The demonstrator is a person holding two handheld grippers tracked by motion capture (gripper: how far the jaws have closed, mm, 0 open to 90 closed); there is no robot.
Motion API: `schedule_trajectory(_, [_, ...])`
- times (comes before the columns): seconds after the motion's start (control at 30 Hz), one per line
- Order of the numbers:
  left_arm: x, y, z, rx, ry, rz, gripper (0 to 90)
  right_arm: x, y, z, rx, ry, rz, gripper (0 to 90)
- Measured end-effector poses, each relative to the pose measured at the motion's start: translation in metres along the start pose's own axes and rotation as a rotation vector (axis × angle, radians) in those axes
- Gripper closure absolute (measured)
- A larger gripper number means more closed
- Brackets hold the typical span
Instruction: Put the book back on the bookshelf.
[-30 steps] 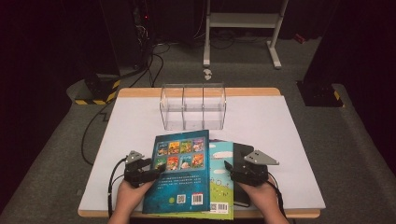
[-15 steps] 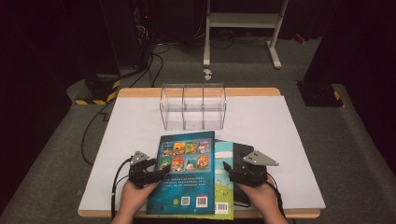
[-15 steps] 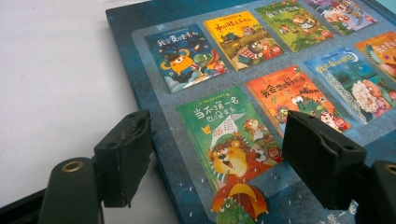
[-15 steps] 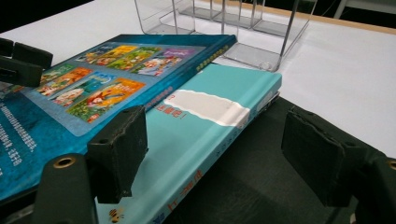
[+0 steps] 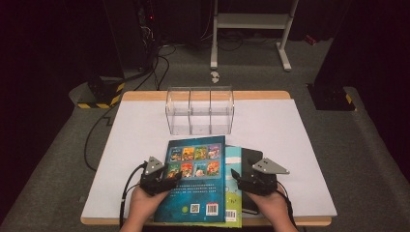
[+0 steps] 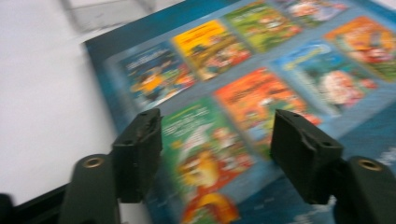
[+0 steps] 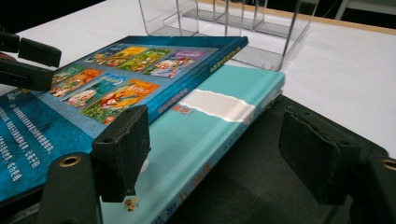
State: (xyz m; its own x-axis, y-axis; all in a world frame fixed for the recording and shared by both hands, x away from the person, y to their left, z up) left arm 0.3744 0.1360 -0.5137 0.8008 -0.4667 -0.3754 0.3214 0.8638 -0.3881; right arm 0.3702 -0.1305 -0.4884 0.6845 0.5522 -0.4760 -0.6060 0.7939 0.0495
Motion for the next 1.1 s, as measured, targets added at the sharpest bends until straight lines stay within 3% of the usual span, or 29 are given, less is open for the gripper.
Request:
schedule_trajectory(0.1, [0.002,0.018,0.003,-0.119,0.011,0.021,25.2,-0.003,-0.003,0.0,0.01,-0.005,-0.006,24.2])
schedule_trajectory(0.13, [0.002,0.022,0.004,-0.131,0.004,0.033,25.2,-0.003,-0.003,0.0,0.01,-0.005,-0.006,24.2])
schedule_trajectory(0.5, [0.001,0.02,-0.001,-0.182,0.018,-0.011,21.6,0.002,0.003,0.002,0.0,-0.002,0.018,24.0])
schedule_trajectory(0.6, [0.001,0.02,-0.002,-0.195,0.002,-0.015,21.7,0.003,0.005,0.003,-0.002,0.0,0.023,24.0])
schedule_trajectory(0.77, [0.001,0.012,-0.003,-0.184,0.004,-0.039,24.2,0.005,0.007,0.003,0.002,0.009,0.029,24.0])
schedule_trajectory(0.97, [0.008,-0.019,-0.005,-0.14,0.022,-0.104,24.8,0.005,0.007,0.001,0.005,0.023,0.027,24.1])
schedule_trajectory(1.0, [0.009,-0.022,-0.005,-0.141,0.023,-0.105,24.8,0.005,0.006,0.001,0.008,0.025,0.025,24.1])
schedule_trajectory(1.1, [0.011,-0.028,-0.005,-0.095,0.012,-0.092,25.8,0.003,0.003,0.0,0.023,0.026,0.025,24.1])
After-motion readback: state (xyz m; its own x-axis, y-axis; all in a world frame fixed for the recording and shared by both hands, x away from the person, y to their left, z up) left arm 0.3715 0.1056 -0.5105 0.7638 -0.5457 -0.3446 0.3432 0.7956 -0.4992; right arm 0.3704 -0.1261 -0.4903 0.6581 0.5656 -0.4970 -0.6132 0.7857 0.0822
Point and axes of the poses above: each handheld gripper's, and its own axes: x roughly forward along the jaws, z roughly out of its top, y roughly to its left, the point moved 6 cm from there along x, roughly forward along the jaws
